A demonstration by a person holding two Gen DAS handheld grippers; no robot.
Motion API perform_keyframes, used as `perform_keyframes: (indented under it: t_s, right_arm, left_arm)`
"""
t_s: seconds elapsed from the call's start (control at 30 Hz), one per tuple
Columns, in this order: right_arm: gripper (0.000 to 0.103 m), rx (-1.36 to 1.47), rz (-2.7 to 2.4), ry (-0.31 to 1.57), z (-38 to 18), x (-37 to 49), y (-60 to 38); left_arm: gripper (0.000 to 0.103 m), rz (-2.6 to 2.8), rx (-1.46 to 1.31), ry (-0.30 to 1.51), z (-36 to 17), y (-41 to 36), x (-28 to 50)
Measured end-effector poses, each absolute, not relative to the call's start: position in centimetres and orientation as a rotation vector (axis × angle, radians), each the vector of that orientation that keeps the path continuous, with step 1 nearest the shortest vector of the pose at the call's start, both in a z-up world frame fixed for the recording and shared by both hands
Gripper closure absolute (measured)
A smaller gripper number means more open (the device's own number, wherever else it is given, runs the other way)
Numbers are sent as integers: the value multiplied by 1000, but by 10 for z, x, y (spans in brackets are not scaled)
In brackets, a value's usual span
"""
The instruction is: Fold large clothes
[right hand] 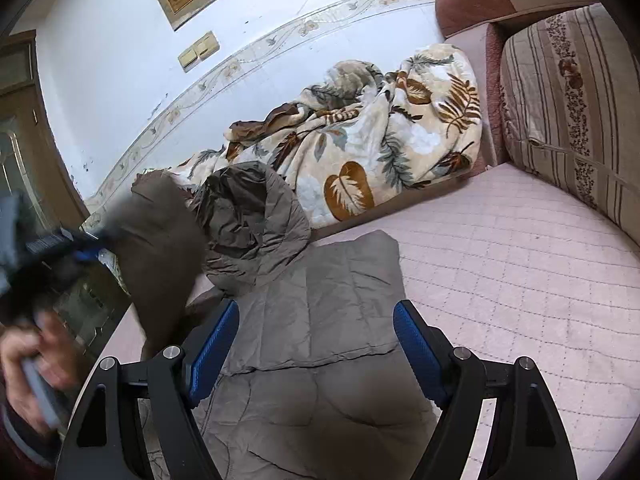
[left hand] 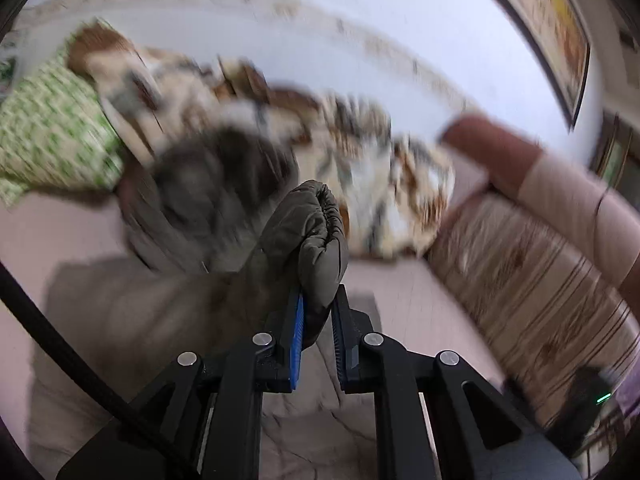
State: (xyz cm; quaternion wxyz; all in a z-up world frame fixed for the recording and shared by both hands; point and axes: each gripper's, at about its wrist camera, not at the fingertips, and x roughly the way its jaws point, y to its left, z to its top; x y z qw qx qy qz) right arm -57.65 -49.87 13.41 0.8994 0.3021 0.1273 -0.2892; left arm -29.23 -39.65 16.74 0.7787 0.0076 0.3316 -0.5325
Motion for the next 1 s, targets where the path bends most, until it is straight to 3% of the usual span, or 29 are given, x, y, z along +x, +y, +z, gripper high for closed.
perform_keyframes:
  t_s: [0.2, 0.27, 0.5, 0.63, 0.8, 1.0]
  right_arm:
    - [20, 633, -605, 270, 131, -575, -505]
    - [20, 633, -604, 276, 130, -571, -507]
    - [20, 628, -591, 253, 138, -561, -509]
    - [20, 571, -563, 308, 138, -529, -503]
    - [51, 503, -536, 446, 122, -469, -502]
    - [52, 449, -544, 558, 96, -417, -502]
  left_arm:
    - [90, -1137, 184, 893, 74, -443, -318]
    - [84, -1142, 242, 960, 57, -448, -321]
    - [54, -1214, 215, 820, 108, -389, -316]
    - [53, -1025, 242, 748, 125, -342, -267]
    - [53, -814, 265, 754, 106, -292, -202]
    - [53, -748, 266, 838, 54, -273, -153]
